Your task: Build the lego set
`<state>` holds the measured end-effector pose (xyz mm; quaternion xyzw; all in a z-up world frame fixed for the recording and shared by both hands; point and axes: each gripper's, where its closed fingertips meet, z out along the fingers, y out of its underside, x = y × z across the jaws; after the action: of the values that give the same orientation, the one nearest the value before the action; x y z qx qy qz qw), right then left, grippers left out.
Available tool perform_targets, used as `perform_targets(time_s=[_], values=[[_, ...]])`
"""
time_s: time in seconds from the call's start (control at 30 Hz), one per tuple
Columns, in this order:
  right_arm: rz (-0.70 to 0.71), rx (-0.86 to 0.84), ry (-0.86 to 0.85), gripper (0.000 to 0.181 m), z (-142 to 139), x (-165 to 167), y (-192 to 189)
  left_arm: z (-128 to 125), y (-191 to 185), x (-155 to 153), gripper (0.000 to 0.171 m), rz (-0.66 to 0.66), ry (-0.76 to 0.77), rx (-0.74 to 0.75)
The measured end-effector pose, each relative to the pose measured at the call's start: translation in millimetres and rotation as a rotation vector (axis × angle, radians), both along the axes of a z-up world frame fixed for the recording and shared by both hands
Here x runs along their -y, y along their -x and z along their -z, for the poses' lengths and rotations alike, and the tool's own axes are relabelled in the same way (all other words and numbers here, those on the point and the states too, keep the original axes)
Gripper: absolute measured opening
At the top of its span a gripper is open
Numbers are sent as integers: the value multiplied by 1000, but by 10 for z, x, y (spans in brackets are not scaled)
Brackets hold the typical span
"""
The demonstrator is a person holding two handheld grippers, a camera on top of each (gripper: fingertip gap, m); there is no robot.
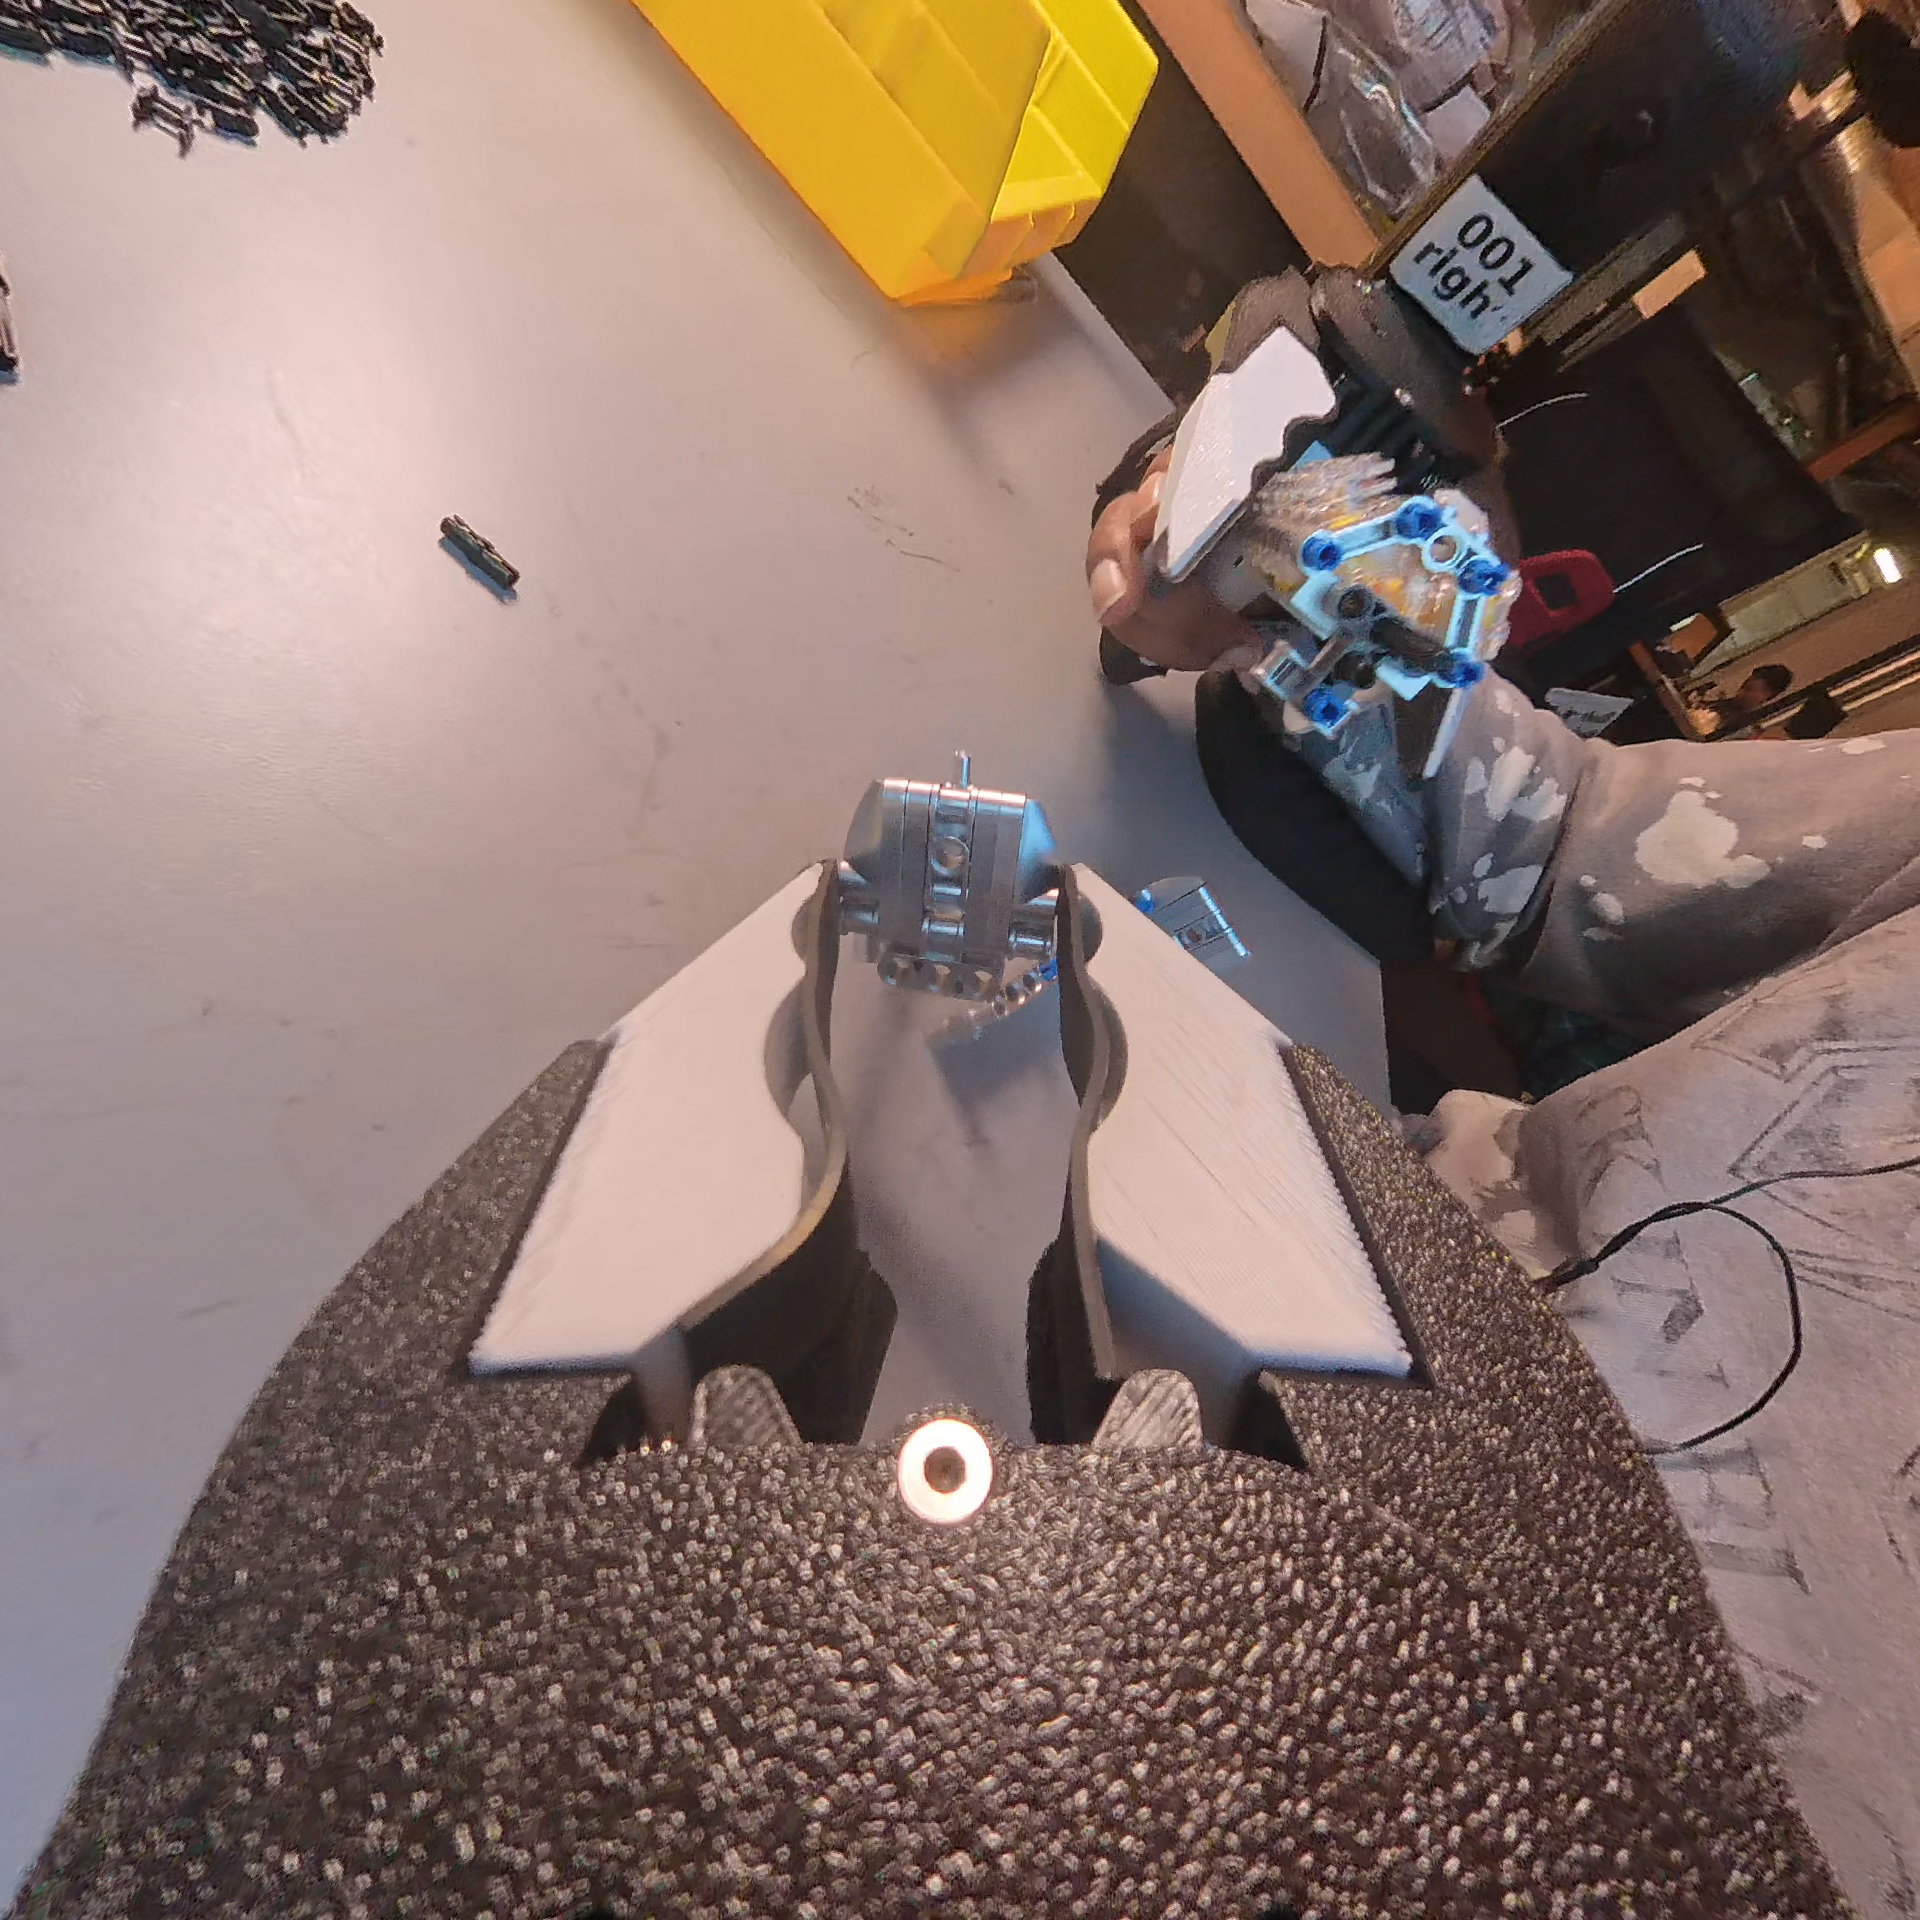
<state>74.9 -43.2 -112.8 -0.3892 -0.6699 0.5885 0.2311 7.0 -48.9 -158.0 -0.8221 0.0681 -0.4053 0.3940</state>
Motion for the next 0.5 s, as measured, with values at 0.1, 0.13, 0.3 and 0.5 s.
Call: perform_targets(time_s=[0.1,0.13,0.3,0.5], values=[[-25,-23,27,70,-49,35,-21,93,-24,37,39,24,10,-76],[-33,-30,33,70,-62,47,-29,134,-30,50,39,33,13,-111],[-55,-43,30,70,-77,85,-57,321,-35,118,40,85,2,-305],[-73,-49,19,70,-77,109,-89,242,-3,160,40,112,-87,-361]])
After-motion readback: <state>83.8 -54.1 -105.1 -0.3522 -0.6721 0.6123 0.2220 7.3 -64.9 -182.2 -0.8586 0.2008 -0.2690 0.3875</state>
